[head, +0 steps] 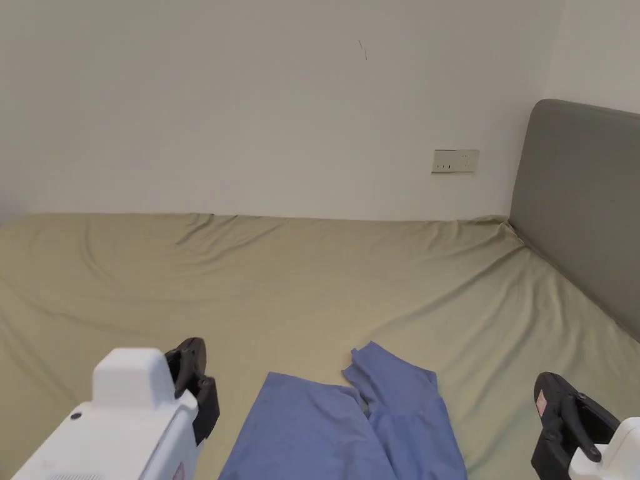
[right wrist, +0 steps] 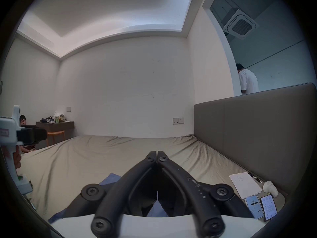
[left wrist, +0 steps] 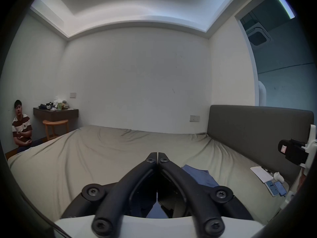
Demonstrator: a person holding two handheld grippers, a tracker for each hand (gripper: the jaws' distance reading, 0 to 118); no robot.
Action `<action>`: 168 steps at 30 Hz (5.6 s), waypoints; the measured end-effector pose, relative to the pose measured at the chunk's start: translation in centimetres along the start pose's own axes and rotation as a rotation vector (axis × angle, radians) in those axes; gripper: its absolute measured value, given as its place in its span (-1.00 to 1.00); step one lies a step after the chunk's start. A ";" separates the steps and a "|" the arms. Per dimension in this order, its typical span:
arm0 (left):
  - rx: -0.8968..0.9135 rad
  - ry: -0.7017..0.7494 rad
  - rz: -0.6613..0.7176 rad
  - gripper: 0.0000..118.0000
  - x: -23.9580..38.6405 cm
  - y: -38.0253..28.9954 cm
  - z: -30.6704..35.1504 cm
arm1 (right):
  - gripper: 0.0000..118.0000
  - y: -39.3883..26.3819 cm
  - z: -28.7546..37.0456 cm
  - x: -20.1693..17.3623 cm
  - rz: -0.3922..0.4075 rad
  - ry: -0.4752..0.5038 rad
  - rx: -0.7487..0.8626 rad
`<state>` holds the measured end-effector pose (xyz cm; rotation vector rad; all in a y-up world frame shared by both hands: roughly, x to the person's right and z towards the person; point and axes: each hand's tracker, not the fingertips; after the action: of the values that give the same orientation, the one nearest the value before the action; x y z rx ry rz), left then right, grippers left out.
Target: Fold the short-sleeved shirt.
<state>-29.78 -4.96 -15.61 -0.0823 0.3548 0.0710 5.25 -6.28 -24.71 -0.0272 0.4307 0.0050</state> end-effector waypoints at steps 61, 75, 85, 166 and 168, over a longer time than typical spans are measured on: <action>-0.143 0.098 0.059 -1.00 -7.6 1.6 -6.4 | -0.94 3.7 -8.7 7.7 -0.104 0.014 -0.012; 0.191 0.119 0.072 -1.00 -7.1 13.9 7.7 | -0.94 16.6 2.6 7.8 -0.052 0.043 0.307; 0.072 0.121 0.100 -1.00 -6.9 18.4 -9.1 | -0.94 18.4 -14.2 4.9 -0.074 0.040 0.170; -0.151 0.108 0.017 0.24 -8.8 -4.1 9.8 | -0.99 -0.5 6.5 3.6 -0.002 -0.037 -0.013; -0.261 0.112 0.126 1.00 -10.7 -6.9 8.0 | -0.99 -1.1 6.1 3.4 0.003 -0.027 -0.033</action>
<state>-36.46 -11.72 -3.94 -0.3228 0.4611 0.2379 10.88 -7.25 -20.54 -0.0593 0.4037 0.0150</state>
